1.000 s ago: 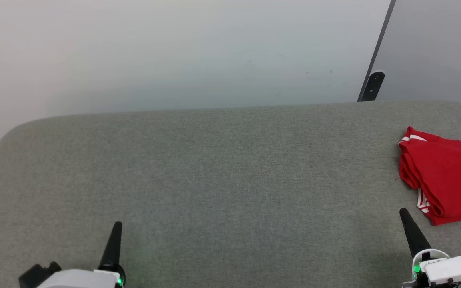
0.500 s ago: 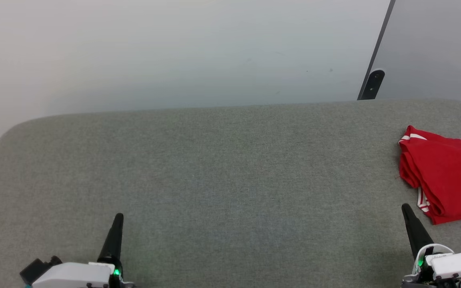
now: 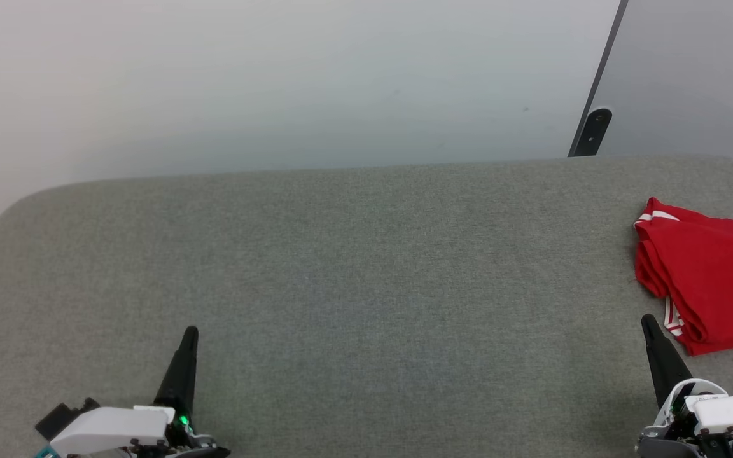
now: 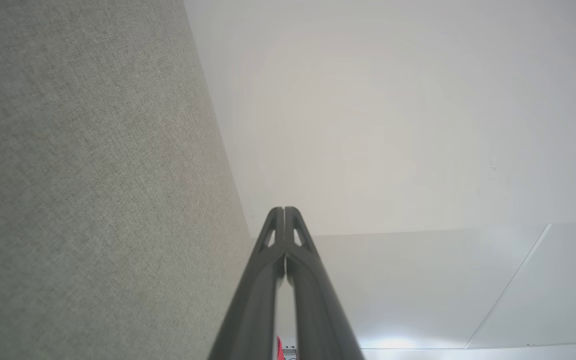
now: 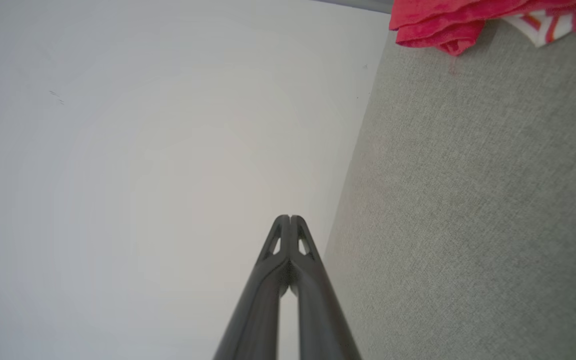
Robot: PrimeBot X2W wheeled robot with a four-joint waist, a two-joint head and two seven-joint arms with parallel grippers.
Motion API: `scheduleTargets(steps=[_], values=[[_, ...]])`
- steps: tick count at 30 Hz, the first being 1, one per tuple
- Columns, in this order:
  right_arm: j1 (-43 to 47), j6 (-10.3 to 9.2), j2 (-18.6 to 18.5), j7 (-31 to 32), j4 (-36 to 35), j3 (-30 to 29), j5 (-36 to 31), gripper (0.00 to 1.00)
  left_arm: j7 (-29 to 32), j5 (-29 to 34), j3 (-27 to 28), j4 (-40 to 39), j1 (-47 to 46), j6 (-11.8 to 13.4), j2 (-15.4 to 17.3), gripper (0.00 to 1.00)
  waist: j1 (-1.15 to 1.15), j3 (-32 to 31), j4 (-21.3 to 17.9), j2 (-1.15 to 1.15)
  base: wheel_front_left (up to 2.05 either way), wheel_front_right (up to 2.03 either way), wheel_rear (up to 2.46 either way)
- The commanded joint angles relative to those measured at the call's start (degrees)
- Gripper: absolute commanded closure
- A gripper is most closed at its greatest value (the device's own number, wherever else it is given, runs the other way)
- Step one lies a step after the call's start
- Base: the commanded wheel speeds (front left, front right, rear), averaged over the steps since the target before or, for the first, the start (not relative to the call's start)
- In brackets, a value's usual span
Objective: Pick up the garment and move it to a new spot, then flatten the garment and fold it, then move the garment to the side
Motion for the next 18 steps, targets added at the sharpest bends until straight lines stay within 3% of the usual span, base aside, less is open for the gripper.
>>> scheduleTargets(steps=[1,18], values=[[-0.8,-0.05,0.2,-0.2,0.2,-0.2,1.5,1.00,0.4,-1.2,0.2,0.1,-0.9,-0.4,0.0,1.00,0.00,0.0,0.0,0.00,0.00,0.00,0.00],[-1.7,-0.05,0.3,-0.4,1.2,-0.4,6.1,1.00,1.7,-6.1,0.4,0.7,-2.2,-0.5,-0.1,1.00,0.00,0.3,-0.1,0.00,0.00,0.00,0.00]])
